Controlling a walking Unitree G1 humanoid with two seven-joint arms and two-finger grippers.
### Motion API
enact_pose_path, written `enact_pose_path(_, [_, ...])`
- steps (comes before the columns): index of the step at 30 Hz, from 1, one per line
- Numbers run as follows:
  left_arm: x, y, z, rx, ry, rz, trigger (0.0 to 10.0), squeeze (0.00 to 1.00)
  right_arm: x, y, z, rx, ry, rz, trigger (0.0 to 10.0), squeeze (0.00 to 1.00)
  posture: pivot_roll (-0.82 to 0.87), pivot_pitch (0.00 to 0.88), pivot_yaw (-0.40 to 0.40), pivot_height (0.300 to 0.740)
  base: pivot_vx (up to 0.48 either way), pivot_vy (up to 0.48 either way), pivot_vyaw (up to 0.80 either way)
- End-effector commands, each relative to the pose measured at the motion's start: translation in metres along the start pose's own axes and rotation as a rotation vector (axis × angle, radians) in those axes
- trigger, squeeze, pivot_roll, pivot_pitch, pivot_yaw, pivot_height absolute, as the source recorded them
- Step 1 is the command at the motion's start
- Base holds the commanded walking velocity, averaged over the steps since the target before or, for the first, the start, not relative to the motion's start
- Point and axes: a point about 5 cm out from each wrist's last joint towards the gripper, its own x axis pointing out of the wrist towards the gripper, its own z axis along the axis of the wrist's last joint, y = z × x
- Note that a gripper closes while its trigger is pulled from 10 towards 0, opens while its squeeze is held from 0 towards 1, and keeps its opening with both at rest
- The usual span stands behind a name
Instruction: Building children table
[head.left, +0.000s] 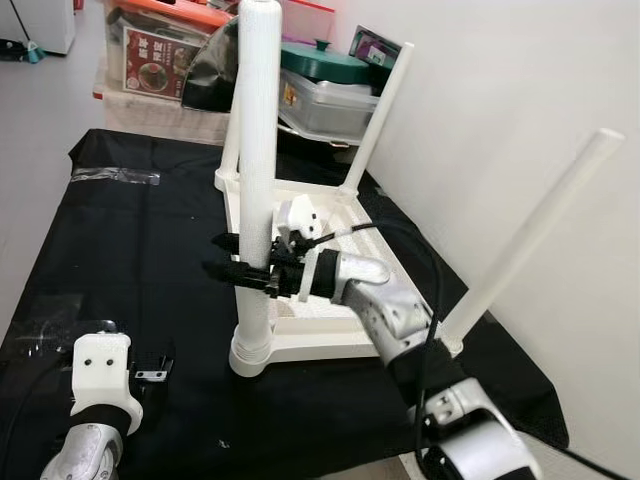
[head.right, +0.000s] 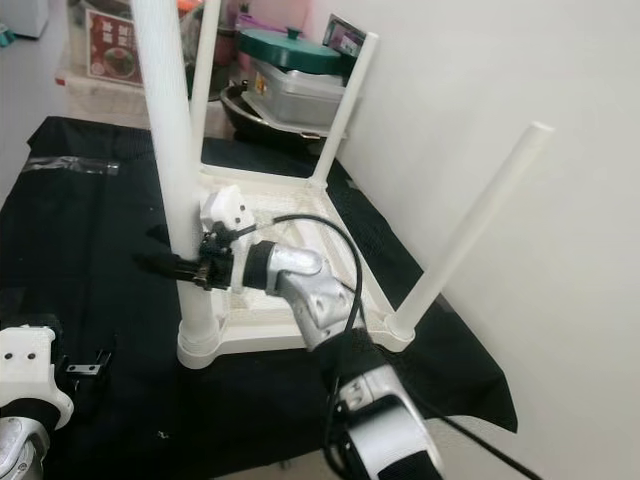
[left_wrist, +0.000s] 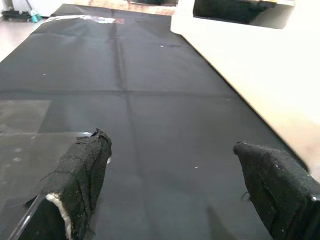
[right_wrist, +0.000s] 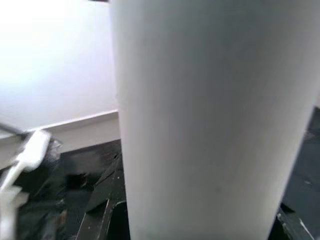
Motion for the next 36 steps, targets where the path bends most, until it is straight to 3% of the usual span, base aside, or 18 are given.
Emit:
enact_pose_path(1, [-0.001,-0.004,0.0,-0.006,0.001,-0.014,10.0,0.0,-0.013,-0.007,-0.044,0.104,0.16,-0.173,10.0,0.0,0.26,0.0,-0.248,0.74,0.0,0.0,0.0])
enact_pose_path(2, [0.0,-0.002,0.001,-0.003,0.001,-0.012,10.0,0.0,-0.019,-0.02,-0.049,0.156,0.185,-0.41,10.0,0.0,0.27,0.0,-0.238,0.74,0.0,0.0,0.0])
enact_pose_path(3, [0.0,-0.002,0.001,-0.003,0.001,-0.012,10.0,0.0,-0.019,-0.02,-0.049,0.156,0.185,-0.41,10.0,0.0,0.27,0.0,-0.238,0.74,0.0,0.0,0.0])
enact_pose_path(4, [0.0,-0.001,0.001,0.002,0.0,-0.009,10.0,0.0,-0.029,-0.034,-0.048,0.205,0.169,-0.641,10.0,0.0,0.26,0.0,-0.23,0.74,0.0,0.0,0.0])
enact_pose_path(6, [0.0,-0.001,0.001,0.002,0.0,-0.009,10.0,0.0,-0.029,-0.034,-0.048,0.205,0.169,-0.641,10.0,0.0,0.26,0.0,-0.23,0.74,0.0,0.0,0.0])
enact_pose_path(7, [0.001,0.001,0.001,0.008,0.0,-0.007,10.0,0.0,-0.04,-0.043,-0.046,0.243,0.143,-0.818,10.0,0.0,0.26,0.0,-0.222,0.74,0.0,0.0,0.0])
enact_pose_path(8, [0.001,0.001,0.001,0.008,0.0,-0.007,10.0,0.0,-0.04,-0.043,-0.046,0.243,0.143,-0.818,10.0,0.0,0.26,0.0,-0.222,0.74,0.0,0.0,0.0])
enact_pose_path(10, [0.004,0.005,0.002,0.019,-0.001,-0.006,10.0,0.0,-0.061,-0.059,-0.037,0.27,0.053,-1.052,10.0,0.0,0.25,0.0,-0.211,0.74,0.0,0.0,0.0])
enact_pose_path(18, [0.009,0.006,0.003,0.029,-0.006,-0.008,10.0,0.0,-0.082,-0.067,-0.033,0.233,0.015,-1.187,10.0,0.0,0.25,0.0,-0.198,0.74,0.0,0.0,0.0])
enact_pose_path(22, [0.01,0.005,0.003,0.032,-0.004,-0.014,10.0,0.0,-0.077,-0.058,-0.038,0.251,0.042,-1.155,10.0,0.0,0.25,0.0,-0.195,0.74,0.0,0.0,0.0])
enact_pose_path(23, [0.01,0.005,0.004,0.033,-0.004,-0.017,10.0,0.0,-0.068,-0.052,-0.038,0.253,0.039,-1.064,10.0,0.0,0.25,0.0,-0.195,0.74,0.0,0.0,0.0])
enact_pose_path(26, [0.01,0.005,0.004,0.034,-0.003,-0.018,10.0,0.0,-0.062,-0.047,-0.038,0.254,0.034,-0.997,10.0,0.0,0.25,0.0,-0.195,0.74,0.0,0.0,0.0])
enact_pose_path(27, [0.012,0.005,0.004,0.037,-0.002,-0.026,10.0,0.0,-0.049,-0.04,-0.035,0.196,0.057,-0.787,10.0,0.0,0.24,0.0,-0.181,0.74,0.0,0.0,0.0])
enact_pose_path(28, [0.012,0.005,0.004,0.037,-0.002,-0.026,10.0,0.0,-0.049,-0.04,-0.035,0.196,0.057,-0.787,10.0,0.0,0.24,0.0,-0.181,0.74,0.0,0.0,0.0])
enact_pose_path(30, [0.014,0.006,0.003,0.04,0.0,-0.035,10.0,0.0,-0.038,-0.03,-0.034,0.099,0.115,-0.51,10.0,0.0,0.24,0.0,-0.185,0.74,0.0,0.0,0.0])
enact_pose_path(31, [0.014,0.006,0.003,0.04,0.0,-0.035,10.0,0.0,-0.038,-0.03,-0.034,0.099,0.115,-0.51,10.0,0.0,0.24,0.0,-0.185,0.74,0.0,0.0,0.0])
enact_pose_path(33, [0.015,0.006,0.002,0.038,0.003,-0.038,10.0,0.0,-0.035,-0.026,-0.035,0.012,0.18,-0.312,10.0,0.0,0.24,0.0,-0.197,0.74,0.0,0.0,0.0])
enact_pose_path(36, [0.014,0.005,0.001,0.035,0.006,-0.038,10.0,0.0,-0.035,-0.026,-0.035,-0.03,0.21,-0.227,10.0,0.0,0.25,0.0,-0.21,0.74,0.0,0.0,0.0])
